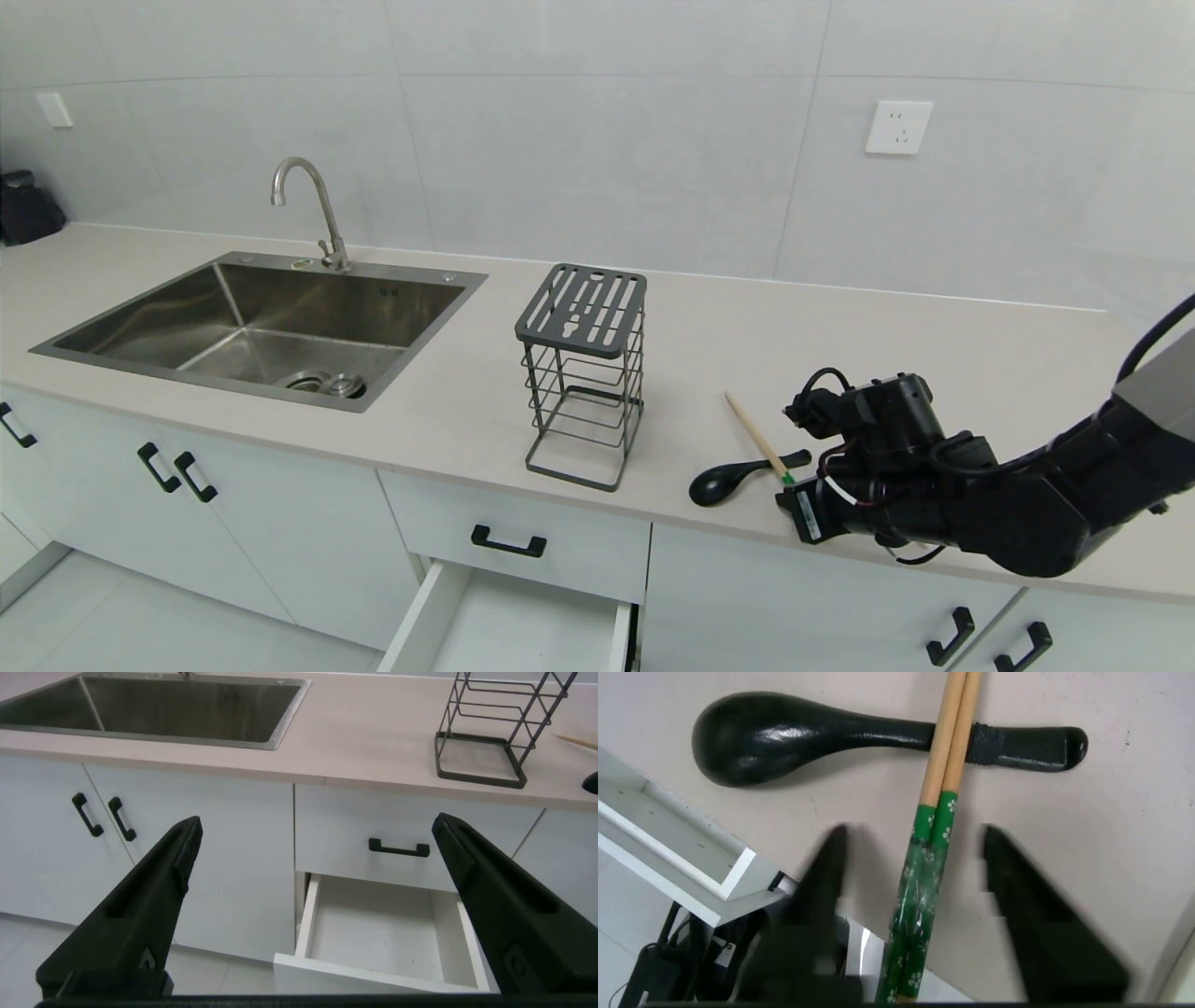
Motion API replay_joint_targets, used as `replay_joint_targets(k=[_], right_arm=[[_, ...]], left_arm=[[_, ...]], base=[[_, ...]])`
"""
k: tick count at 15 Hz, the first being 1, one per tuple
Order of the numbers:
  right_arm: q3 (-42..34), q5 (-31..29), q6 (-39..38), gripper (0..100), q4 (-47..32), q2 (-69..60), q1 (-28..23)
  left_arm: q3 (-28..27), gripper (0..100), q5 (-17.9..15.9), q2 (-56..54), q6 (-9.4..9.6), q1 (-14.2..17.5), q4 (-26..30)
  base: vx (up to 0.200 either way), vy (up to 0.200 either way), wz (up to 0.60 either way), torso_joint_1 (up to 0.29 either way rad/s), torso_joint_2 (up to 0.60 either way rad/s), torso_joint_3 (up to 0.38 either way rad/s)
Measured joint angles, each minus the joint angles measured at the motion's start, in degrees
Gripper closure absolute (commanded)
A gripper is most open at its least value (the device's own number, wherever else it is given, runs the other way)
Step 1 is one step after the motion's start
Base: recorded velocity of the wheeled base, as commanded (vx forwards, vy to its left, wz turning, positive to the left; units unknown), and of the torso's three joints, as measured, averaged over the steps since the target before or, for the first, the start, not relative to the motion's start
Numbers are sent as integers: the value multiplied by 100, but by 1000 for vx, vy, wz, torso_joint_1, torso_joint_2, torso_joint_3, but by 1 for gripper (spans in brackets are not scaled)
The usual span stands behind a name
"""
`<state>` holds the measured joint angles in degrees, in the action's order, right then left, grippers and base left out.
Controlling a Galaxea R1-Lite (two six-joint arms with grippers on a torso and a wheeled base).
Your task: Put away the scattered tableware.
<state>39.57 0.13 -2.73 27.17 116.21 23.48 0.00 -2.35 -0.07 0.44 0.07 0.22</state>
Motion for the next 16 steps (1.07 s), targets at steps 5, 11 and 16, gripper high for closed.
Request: replay_joint_targets(k=[5, 11, 16], right_arm=[[-2, -150, -50, 100, 6, -50, -105], [-357, -150, -35, 100, 66, -940, -223], [-1118, 104, 16, 100, 1613, -1836, -140]], left_arm=[[0, 0, -2, 0, 0, 0, 2], [0, 0, -2, 0, -1, 0, 2], [0, 0, -2, 0, 0, 0, 2]], base=[[0, 0, 0, 0, 0, 0], [0, 0, 0, 0, 0, 0], [0, 0, 0, 0, 0, 0]])
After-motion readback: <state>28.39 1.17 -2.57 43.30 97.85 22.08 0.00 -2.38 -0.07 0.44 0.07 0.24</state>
